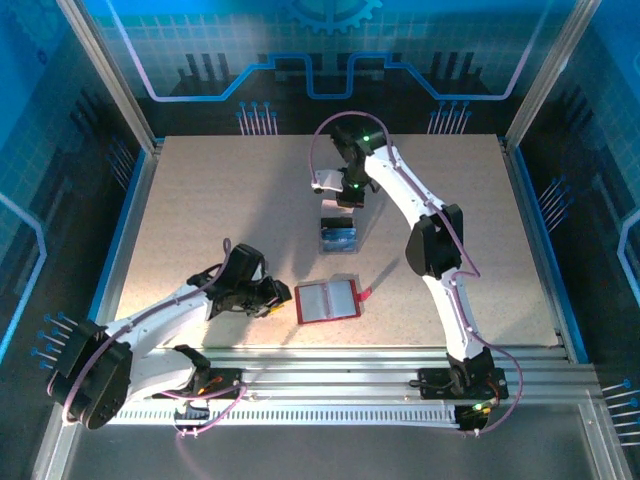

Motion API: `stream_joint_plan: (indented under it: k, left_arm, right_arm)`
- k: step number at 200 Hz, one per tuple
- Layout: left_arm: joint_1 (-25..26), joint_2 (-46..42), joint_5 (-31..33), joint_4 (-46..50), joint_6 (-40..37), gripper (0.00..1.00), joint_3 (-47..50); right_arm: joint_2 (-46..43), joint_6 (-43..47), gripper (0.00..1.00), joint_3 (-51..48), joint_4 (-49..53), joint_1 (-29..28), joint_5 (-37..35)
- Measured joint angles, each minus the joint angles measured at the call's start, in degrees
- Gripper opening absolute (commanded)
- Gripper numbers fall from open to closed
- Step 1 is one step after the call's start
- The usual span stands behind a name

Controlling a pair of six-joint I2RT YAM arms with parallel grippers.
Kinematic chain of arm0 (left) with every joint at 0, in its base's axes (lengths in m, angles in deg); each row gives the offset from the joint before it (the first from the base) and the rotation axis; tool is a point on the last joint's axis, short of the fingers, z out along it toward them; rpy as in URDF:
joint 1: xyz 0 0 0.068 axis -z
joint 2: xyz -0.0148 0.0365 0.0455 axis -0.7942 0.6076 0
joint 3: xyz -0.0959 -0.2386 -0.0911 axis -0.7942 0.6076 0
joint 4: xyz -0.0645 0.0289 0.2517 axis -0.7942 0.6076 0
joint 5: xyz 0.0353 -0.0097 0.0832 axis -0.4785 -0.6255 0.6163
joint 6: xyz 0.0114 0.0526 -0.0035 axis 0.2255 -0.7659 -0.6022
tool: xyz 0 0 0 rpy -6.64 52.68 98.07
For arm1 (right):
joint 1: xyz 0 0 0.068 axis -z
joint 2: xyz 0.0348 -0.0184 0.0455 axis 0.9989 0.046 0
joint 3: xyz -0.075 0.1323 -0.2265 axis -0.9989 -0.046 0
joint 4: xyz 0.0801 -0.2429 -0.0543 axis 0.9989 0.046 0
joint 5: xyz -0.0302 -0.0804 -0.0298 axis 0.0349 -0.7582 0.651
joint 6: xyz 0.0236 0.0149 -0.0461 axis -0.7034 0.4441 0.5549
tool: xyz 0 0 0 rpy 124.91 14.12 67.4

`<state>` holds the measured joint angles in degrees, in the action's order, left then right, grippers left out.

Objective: Take the credit cards out of the card holder

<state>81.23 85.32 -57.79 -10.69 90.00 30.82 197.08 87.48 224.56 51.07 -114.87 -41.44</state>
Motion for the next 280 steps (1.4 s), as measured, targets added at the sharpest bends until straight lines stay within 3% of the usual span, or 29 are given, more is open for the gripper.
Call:
stream_joint_plan:
  k: [32,64,114,132,172,187,193,196,205,280]
  left_arm:
    - [0.0,-0.94,0.39,0.72,0.02,0.3,0.33]
    - [0.0,-1.49,0.57,0.94,0.07,0.31,0.85]
    - [-0.04,-1.46,0.59,0.92,0.02,0.31,0.85]
    - [-0.04,-1.46,0.61,0.9,0.0,0.36,0.85]
    - [-0.46,-1.01,2.03,1.11,-0.85,0.66,0.76]
    - [-0.68,-0.26,3.13,2.25,-1.57,0.77,0.17]
    - [-0.74,0.07,3.48,2.84,-2.14,0.9,-0.2]
    - [-0.74,0.17,3.67,3.15,-2.19,0.94,-0.44]
    - [-0.74,0.61,4.42,3.93,-3.56,0.99,-1.27]
    - [-2.78,5.81,10.51,7.93,-11.78,0.98,-8.04]
  right_arm:
    - [0.87,0.0,0.07,0.0,0.31,0.0,0.11]
    - [1.03,0.15,0.18,0.0,0.26,0.0,0.02]
    - [0.76,-0.52,0.2,-0.26,-1.73,0.0,-1.62]
    - [-0.46,-1.42,0.25,-1.95,-2.99,0.0,-2.1]
    - [-9.14,-4.66,0.5,-13.16,-8.35,0.0,-3.56]
    - [-13.53,-6.03,0.75,-18.73,-10.99,-0.02,-4.22]
    - [-15.34,-6.62,0.96,-21.09,-12.17,-0.02,-4.48]
    - [-16.24,-6.75,1.0,-22.25,-12.7,-0.02,-4.68]
    - [-18.93,-7.58,1.0,-25.88,-14.36,-0.07,-5.22]
    - [-36.26,-13.97,1.0,-53.33,-28.87,0.22,-10.38]
